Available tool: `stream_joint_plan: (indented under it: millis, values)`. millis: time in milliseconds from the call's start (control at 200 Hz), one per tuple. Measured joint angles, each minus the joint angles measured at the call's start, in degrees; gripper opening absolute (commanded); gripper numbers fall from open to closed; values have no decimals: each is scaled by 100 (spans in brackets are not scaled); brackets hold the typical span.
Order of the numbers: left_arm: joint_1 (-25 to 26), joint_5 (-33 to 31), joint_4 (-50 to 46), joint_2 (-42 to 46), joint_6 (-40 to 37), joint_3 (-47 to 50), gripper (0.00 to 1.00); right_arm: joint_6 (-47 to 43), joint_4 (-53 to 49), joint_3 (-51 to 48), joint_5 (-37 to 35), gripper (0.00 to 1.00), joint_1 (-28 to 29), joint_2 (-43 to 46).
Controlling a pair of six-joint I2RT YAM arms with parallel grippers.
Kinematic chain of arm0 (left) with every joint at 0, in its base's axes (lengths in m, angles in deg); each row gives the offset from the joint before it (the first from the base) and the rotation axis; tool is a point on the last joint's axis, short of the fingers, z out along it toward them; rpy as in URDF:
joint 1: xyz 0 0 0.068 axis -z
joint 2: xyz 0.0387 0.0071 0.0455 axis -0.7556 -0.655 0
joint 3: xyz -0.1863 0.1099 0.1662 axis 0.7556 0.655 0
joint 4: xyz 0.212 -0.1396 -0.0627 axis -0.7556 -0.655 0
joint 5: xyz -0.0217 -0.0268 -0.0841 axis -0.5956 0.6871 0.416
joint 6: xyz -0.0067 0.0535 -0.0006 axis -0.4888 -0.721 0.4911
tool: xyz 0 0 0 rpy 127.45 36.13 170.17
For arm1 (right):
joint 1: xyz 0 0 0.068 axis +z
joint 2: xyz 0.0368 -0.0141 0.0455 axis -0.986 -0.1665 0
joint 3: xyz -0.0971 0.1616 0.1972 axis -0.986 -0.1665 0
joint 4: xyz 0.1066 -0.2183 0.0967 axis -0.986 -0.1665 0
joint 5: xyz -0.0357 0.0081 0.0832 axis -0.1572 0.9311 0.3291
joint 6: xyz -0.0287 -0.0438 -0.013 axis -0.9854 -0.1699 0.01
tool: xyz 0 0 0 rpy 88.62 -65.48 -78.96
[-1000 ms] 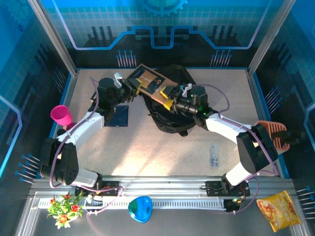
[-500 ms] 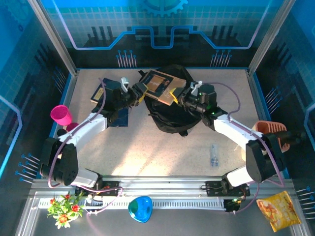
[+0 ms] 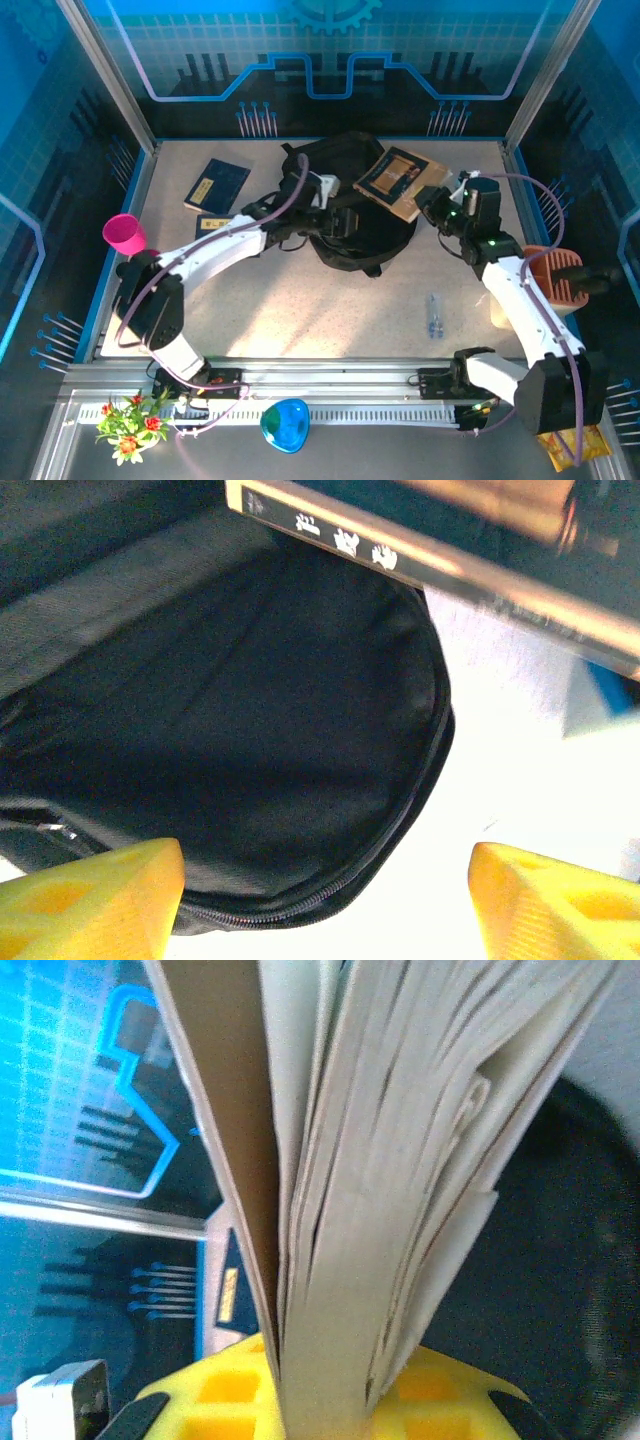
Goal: Pack books, pencil case, and school supplies into a backpack
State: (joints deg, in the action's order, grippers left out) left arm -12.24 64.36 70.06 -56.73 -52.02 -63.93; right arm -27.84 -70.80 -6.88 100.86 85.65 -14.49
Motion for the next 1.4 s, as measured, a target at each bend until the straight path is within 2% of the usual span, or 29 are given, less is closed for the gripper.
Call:
stream_joint_plan:
  millis: [305, 500, 925, 1041, 1251, 1401]
  values:
    - [575, -129, -1438, -1075, -2671, -1397, 75, -501, -999, 0, -35, 9, -719, 243]
    - [796, -387, -2214, -1703, -3729, -2170, 65, -553, -1141, 0, -4, 9, -907, 343]
    - [872, -1482, -3049, -2568, -4756, -2938, 49, -549, -1178, -2, 98, 9, -1036, 348]
    - [890, -1624, -3123, -2634, -4940, -2979, 40, -549, -1178, 0, 98, 9, -1064, 348]
    - [975, -1773, -3134, -2699, -5136, -3084, 18, -551, -1204, 0, 94, 9, -1132, 365]
    - [970, -1779, -3049, -2688, -5169, -3084, 10, -595, -1469, 17, -7, 9, -1207, 472]
